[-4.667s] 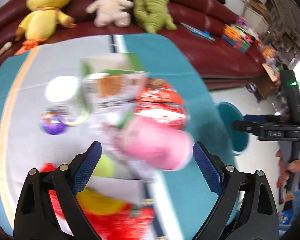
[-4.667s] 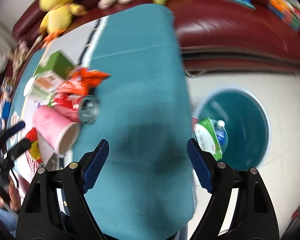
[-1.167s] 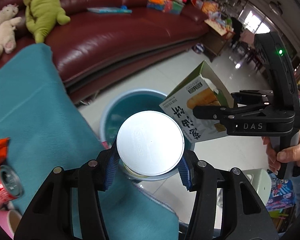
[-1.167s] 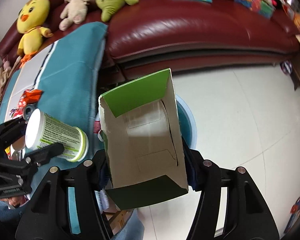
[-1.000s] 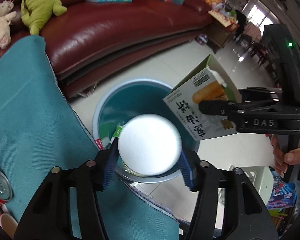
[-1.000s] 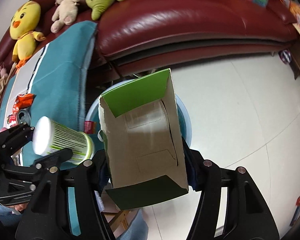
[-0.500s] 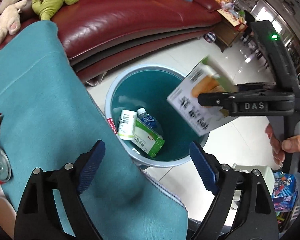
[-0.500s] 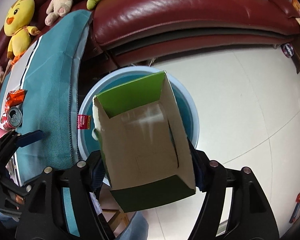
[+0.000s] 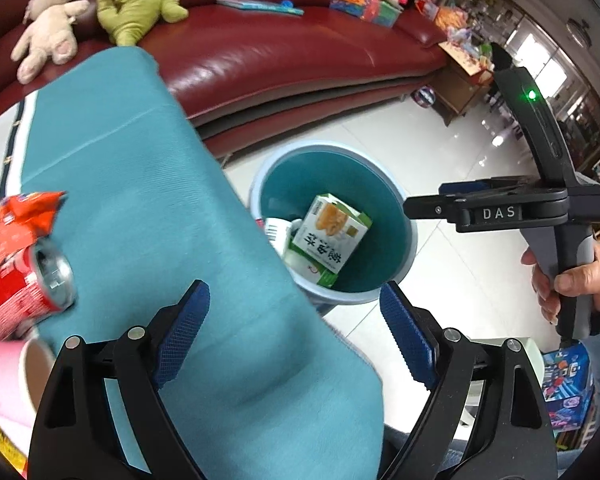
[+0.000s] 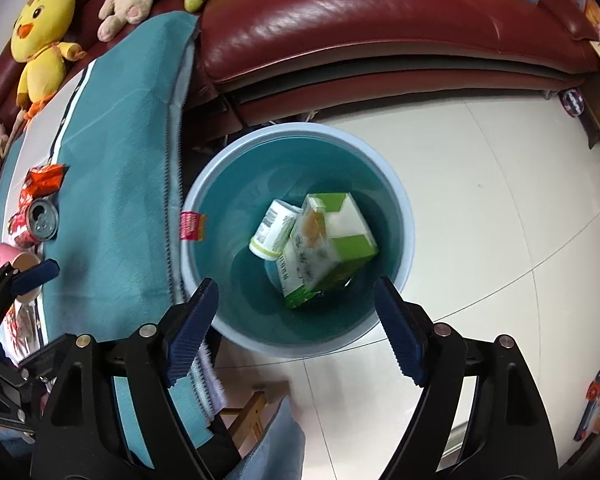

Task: Collect trash
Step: 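Grasp the pink paper cup with the right tool while the left tool grasps the red can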

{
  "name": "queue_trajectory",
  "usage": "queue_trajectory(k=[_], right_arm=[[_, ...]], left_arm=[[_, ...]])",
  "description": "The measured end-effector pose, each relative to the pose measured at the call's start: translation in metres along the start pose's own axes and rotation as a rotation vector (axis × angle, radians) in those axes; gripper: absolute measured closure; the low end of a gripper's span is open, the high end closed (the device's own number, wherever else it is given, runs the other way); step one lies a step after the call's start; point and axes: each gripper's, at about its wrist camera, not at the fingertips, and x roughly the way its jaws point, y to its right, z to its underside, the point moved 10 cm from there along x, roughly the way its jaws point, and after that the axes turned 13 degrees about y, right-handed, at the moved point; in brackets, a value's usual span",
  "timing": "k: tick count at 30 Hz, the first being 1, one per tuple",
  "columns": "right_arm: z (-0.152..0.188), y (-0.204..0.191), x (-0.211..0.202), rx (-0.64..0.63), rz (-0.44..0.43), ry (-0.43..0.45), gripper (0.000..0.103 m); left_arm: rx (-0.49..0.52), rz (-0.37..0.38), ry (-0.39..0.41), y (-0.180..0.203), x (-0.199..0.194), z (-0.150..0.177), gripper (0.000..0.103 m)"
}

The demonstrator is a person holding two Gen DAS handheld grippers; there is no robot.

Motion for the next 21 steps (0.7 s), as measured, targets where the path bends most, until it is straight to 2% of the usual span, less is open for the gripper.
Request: queue_trajectory(k=[13, 18, 21], right_arm=[[0.020, -0.092, -0.020, -0.115, -0.068, 0.008, 0.027], [0.030, -0.137, -0.022, -0.189, -0.105, -0.002, 0.027], [0.033, -0.171, -0.025, -0.260, -0.133, 0.000, 0.027]], left_arm=[[-0.081, -0.141, 0.083, -0.069, -0.082, 0.026, 0.015], [-0.107, -0.202, 0.126, -0.107, -0.125, 0.039, 0.015], [-0.127, -0.243, 0.134, -0.136, -0.147, 0.051, 0.011]])
